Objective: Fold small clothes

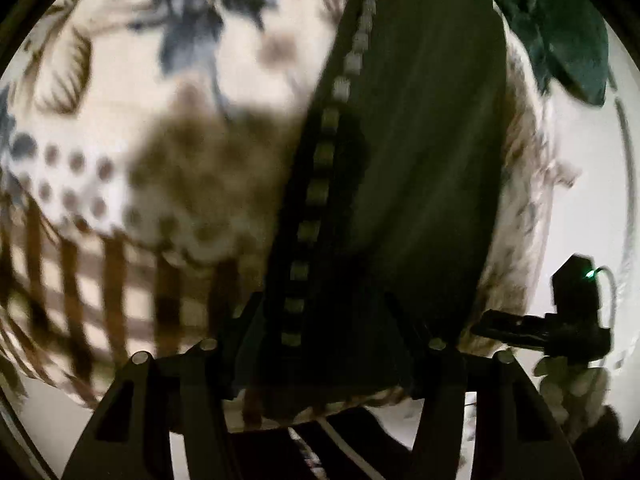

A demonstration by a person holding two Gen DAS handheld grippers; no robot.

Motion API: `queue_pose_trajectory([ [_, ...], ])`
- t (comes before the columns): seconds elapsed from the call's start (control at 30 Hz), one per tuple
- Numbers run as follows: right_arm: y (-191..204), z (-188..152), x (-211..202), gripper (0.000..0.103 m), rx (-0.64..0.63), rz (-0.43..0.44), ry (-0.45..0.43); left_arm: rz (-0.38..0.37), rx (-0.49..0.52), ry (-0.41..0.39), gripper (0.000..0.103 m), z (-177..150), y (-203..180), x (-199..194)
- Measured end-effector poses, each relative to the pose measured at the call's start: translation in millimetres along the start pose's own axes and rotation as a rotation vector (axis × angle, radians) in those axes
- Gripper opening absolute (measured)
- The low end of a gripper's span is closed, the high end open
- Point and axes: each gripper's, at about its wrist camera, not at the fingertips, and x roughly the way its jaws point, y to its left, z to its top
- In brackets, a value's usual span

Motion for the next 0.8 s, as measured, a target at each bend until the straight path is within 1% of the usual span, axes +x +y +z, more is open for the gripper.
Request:
queue_pose_trajectory([
  [0.03, -0.2, -3.3, 10.1, 0.064, -0.005, -0.005, -0.005, 0.011, 0.002, -0.017, 0.030, -3.3, -1.3, 3.0],
  [0.07, -0.7, -4.2, 17.9, 0.064, -0.004, -0.002, -0.008, 0.021, 0.003, -0.031, 0.009, -5.8, -2.6, 6.2],
  [0.1, -1.7, -5.4, 26.2, 0.064, 0.004, 0.007, -0.012, 0.044, 0.001, -0.046, 0.006, -8.6, -2.6, 6.2],
  [0.13, -3.5, -6.9, 32.7, 0.063, 0.017, 0.023, -0.018, 0.043, -0.010, -0.063, 0.006, -9.7, -1.3, 4.8],
  [0.17, -7.3, -10.4, 36.7, 0.044, 0.034, 0.043, -0.031, 0.034, -0.030, -0.077, 0.005, -11.3, 1.1, 1.9],
  [0.2, -9.6, -15.0, 39.6, 0.022, 0.063, 0.062, -0.053, 0.035, -0.046, -0.096, 0.005, -12.0, 3.8, -1.1],
  [0.23, -10.3, -17.7, 41.5, 0.010, 0.070, 0.083, -0.055, 0.038, -0.045, -0.111, 0.005, -16.3, 10.0, -7.3],
  [0.27, -11.4, -23.4, 39.1, 0.009, 0.072, 0.097, -0.080, 0.040, -0.043, -0.123, 0.005, -16.9, 11.8, -13.2],
  [0.33, -16.2, -30.5, 34.5, 0.009, 0.048, 0.061, -0.110, 0.040, -0.060, -0.125, 0.005, -20.6, 22.4, -14.3],
  [0.37, -20.2, -31.6, 33.4, 0.009, 0.044, 0.066, -0.111, 0.034, -0.058, -0.117, 0.005, -21.0, 25.5, -12.6],
  [0.4, -21.7, -32.0, 35.6, 0.009, 0.034, 0.089, -0.098, 0.013, -0.048, -0.111, 0.006, -22.0, 26.1, -10.8],
  [0.43, -19.9, -28.8, 36.3, 0.010, 0.029, 0.101, -0.089, -0.003, -0.043, -0.111, 0.010, -22.8, 26.8, -9.7],
  [0.47, -21.9, -26.4, 36.2, 0.015, 0.023, 0.122, -0.067, -0.012, -0.042, -0.109, 0.011, -22.6, 27.7, -9.9],
  [0.5, -22.8, -23.9, 38.4, 0.018, 0.019, 0.148, -0.044, -0.014, -0.044, -0.104, 0.017, -22.6, 26.0, -7.5],
  [0.53, -27.8, -20.9, 36.5, 0.026, 0.012, 0.158, -0.037, -0.019, -0.049, -0.094, 0.035, -23.3, 28.5, -5.2],
  [0.57, -26.1, -19.0, 39.8, 0.038, 0.000, 0.180, -0.034, -0.033, -0.054, -0.084, 0.051, -24.7, 30.6, -1.5],
  [0.6, -29.8, -21.7, 40.4, 0.042, -0.010, 0.199, -0.028, -0.065, -0.062, -0.078, 0.055, -27.5, 32.9, 3.8],
  [0.63, -35.4, -21.7, 40.2, 0.045, -0.017, 0.216, -0.018, -0.087, -0.073, -0.071, 0.055, -30.1, 35.7, 9.6],
  [0.73, -23.5, -17.2, 63.3, 0.045, -0.023, 0.238, 0.026, -0.098, -0.058, -0.048, 0.059, -33.9, 32.1, 26.9],
  [0.8, -22.2, -13.4, 68.3, 0.048, -0.014, 0.257, 0.037, -0.089, -0.044, -0.061, 0.059, -33.7, 24.1, 32.0],
])
